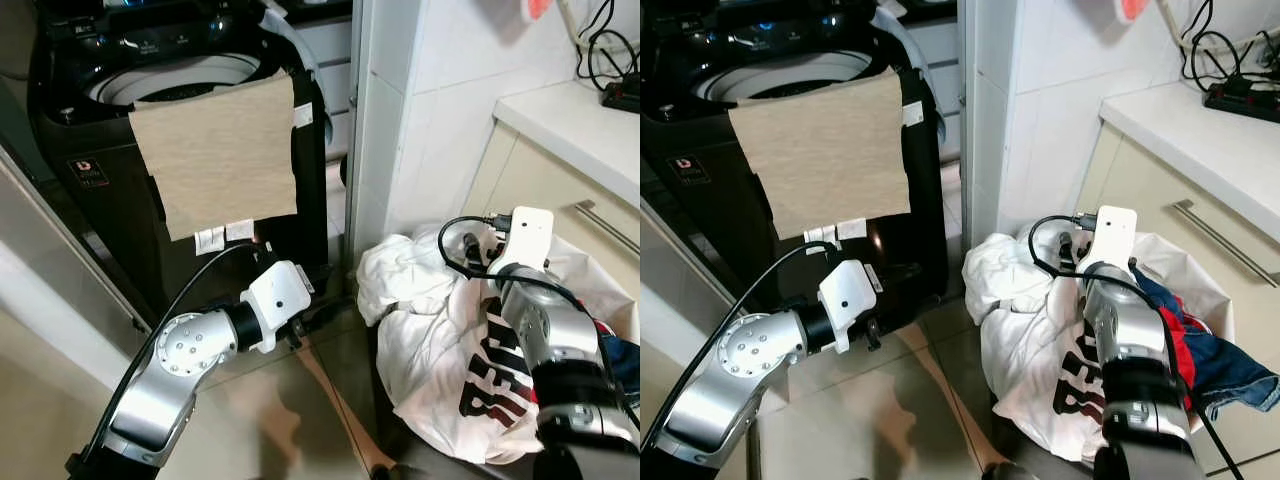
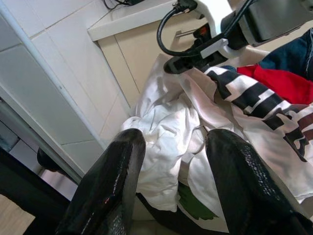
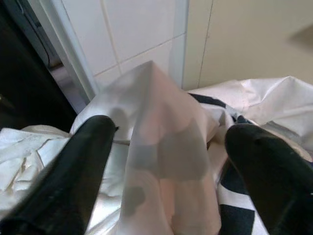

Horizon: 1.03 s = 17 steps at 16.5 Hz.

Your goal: Clothes washing

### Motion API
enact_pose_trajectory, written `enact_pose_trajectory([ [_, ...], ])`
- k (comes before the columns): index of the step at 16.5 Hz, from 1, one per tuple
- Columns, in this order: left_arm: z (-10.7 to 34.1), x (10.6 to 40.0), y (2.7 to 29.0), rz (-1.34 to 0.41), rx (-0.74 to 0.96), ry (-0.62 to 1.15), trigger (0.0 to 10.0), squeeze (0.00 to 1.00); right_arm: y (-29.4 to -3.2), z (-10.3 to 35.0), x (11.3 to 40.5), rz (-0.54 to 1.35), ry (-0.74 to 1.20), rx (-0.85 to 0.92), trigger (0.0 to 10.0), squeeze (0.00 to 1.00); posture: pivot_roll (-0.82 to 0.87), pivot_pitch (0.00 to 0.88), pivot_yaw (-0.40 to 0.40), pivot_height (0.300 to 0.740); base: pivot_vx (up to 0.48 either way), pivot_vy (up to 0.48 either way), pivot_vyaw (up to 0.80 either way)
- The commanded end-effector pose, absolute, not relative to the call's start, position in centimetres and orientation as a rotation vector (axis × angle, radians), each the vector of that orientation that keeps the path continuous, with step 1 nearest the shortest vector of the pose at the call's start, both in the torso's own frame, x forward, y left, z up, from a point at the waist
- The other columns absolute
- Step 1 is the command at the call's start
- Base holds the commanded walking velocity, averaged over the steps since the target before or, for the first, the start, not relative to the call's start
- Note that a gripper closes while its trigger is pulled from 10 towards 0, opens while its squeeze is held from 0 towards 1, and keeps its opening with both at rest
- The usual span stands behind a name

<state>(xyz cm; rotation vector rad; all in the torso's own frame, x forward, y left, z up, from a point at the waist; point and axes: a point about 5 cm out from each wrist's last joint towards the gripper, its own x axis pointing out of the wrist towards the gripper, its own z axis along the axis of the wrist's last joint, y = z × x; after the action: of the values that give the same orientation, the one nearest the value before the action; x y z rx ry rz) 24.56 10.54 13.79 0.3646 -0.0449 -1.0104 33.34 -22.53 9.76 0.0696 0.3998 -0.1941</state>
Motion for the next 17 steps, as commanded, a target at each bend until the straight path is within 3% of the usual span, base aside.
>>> enact_pose_trajectory([
  [1,14.0,24.6,10.8,-1.002,0.376,-0.045,10.0,0.0,-22.6,9.8,33.9,-0.195,0.401,0.075,10.0,1.0,-0.03,0.0,0.053,0.74,0.0,0.0,0.0],
  [4,14.1,24.5,11.1,-1.003,0.385,-0.041,10.0,0.0,-22.7,9.0,34.4,-0.212,0.434,0.067,10.0,1.0,-0.02,0.0,0.056,0.74,0.0,0.0,0.0],
  [5,14.1,24.4,11.2,-1.005,0.389,-0.039,10.0,0.0,-22.8,8.2,34.4,-0.224,0.472,0.075,10.0,0.0,-0.01,0.0,0.062,0.74,0.0,0.0,0.0],
  [11,14.3,23.8,12.1,-1.011,0.411,-0.012,10.0,0.0,-22.8,5.0,33.7,-0.265,0.614,0.08,10.0,0.0,0.05,0.0,0.085,0.74,0.0,0.0,0.0],
  [12,14.3,23.8,12.1,-1.01,0.412,-0.01,10.0,0.0,-22.9,4.8,33.6,-0.271,0.61,0.022,3.5,0.0,0.05,0.0,0.086,0.74,0.0,0.0,0.0],
  [13,14.3,23.7,12.1,-1.01,0.413,-0.008,10.0,0.0,-23.0,4.9,33.6,-0.271,0.598,-0.014,0.0,0.0,0.05,0.0,0.085,0.74,0.0,0.0,0.0],
  [17,14.5,24.1,11.6,-0.994,0.408,-0.019,10.0,0.0,-22.6,5.4,34.2,-0.231,0.549,-0.136,0.0,0.0,0.05,0.0,0.07,0.74,0.0,0.0,0.0],
])
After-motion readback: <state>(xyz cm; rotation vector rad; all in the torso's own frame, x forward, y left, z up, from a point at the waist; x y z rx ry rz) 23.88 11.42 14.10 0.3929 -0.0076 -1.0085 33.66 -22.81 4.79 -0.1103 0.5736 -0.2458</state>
